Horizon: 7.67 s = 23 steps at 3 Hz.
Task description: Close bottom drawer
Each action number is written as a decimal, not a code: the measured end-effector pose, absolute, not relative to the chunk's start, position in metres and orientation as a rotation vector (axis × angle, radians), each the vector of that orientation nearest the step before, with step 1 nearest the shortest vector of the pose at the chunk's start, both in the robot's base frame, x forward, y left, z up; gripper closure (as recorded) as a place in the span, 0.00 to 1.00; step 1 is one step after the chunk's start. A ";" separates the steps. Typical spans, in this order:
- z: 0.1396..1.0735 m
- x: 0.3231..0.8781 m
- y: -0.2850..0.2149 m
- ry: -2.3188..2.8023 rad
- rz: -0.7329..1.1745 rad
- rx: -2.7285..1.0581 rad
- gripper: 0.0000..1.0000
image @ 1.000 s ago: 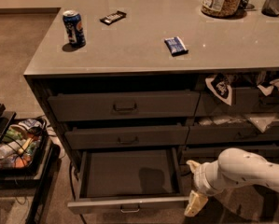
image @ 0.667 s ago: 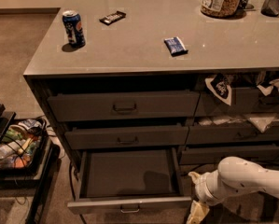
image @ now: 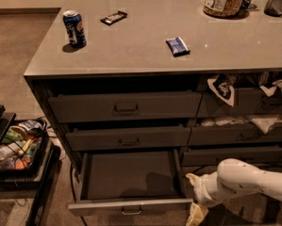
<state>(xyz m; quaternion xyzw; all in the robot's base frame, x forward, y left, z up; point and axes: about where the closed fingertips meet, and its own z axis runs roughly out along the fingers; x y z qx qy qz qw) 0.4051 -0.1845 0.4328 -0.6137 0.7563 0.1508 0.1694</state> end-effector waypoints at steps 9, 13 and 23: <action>0.281 0.393 -0.121 2.095 0.710 -1.753 0.19; 0.241 0.402 -0.095 2.049 0.771 -1.759 1.00; 0.172 0.537 -0.007 1.805 0.415 -1.766 1.00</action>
Offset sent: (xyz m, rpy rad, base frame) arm 0.0288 0.0433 -0.0900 0.1666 -0.0576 0.1315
